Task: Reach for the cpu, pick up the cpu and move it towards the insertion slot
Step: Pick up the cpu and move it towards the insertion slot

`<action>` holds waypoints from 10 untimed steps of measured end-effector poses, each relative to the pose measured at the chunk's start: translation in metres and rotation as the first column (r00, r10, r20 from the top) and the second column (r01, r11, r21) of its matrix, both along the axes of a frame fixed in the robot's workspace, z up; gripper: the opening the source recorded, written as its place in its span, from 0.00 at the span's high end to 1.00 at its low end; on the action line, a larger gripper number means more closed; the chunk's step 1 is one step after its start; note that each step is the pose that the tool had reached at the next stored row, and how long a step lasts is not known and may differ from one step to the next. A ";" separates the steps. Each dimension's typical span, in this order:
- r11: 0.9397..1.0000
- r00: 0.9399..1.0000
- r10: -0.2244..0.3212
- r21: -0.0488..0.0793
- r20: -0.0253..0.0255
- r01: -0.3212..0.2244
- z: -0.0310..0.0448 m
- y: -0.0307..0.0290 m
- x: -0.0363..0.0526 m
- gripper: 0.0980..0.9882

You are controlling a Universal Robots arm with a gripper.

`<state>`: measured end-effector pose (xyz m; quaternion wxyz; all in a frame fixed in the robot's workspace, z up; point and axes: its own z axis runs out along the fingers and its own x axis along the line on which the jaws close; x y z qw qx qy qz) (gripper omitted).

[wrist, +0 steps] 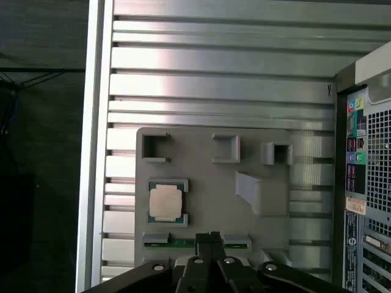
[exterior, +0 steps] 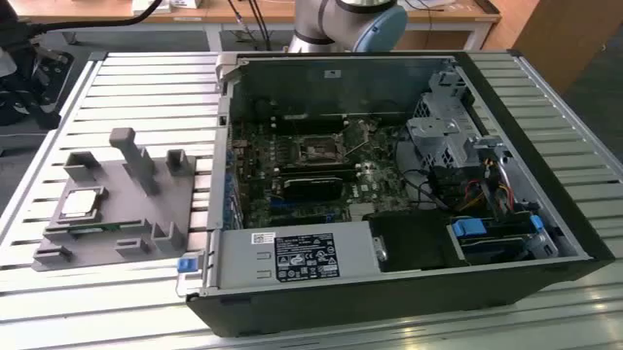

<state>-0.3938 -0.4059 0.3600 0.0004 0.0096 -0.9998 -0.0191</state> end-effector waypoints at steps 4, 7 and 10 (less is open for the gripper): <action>1.000 1.000 0.000 0.000 0.000 0.000 0.0000 0.0000 0.0000 0.99; 1.000 1.000 0.000 0.000 0.000 0.000 0.0000 0.0000 0.0000 0.99; 1.000 1.000 0.000 0.000 0.000 0.000 0.0001 0.0000 -0.0006 0.99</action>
